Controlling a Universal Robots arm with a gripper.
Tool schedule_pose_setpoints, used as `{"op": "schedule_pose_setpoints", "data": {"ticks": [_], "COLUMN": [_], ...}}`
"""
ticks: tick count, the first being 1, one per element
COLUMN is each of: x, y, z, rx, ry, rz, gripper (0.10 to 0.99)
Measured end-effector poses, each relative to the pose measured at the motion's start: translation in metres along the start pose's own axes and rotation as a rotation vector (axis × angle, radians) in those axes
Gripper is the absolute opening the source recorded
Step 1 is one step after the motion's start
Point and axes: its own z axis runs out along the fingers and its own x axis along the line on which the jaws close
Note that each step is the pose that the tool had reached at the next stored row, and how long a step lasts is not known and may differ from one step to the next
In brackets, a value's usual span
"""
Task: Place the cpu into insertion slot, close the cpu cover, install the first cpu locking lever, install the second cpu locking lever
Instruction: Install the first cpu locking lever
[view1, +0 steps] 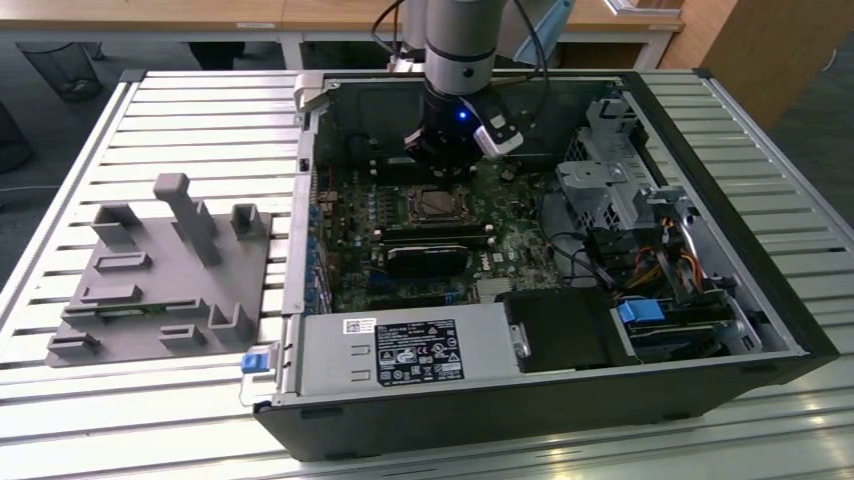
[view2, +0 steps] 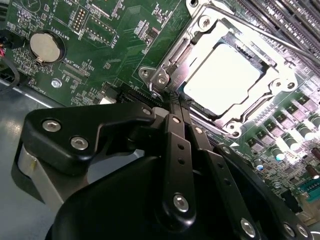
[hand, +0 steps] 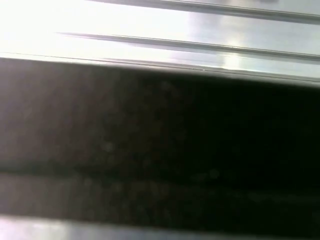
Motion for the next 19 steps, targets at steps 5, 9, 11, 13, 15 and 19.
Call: {"op": "schedule_pose_setpoints", "data": {"ticks": [5,9,11,13,15,19], "x": [0.0002,-0.0002,-0.0006,-0.0005,-0.0006,-0.0006], "y": [-0.0002,0.0004,0.0010,0.0009,0.0011,0.0000], "z": [-0.0006,-0.0005,-0.0023,-0.0073,-0.0114,-0.0136], "rx": [-0.018,-0.036,-0.041,-0.039,-0.039,-0.040], "ry": [-0.0007,-0.0030,-0.0047,-0.0032,-0.0033,-0.0033], "rz": [0.000,0.001,0.001,0.001,0.001,0.001], "gripper": [0.122,0.122,0.122,0.122,0.122,0.122]}}
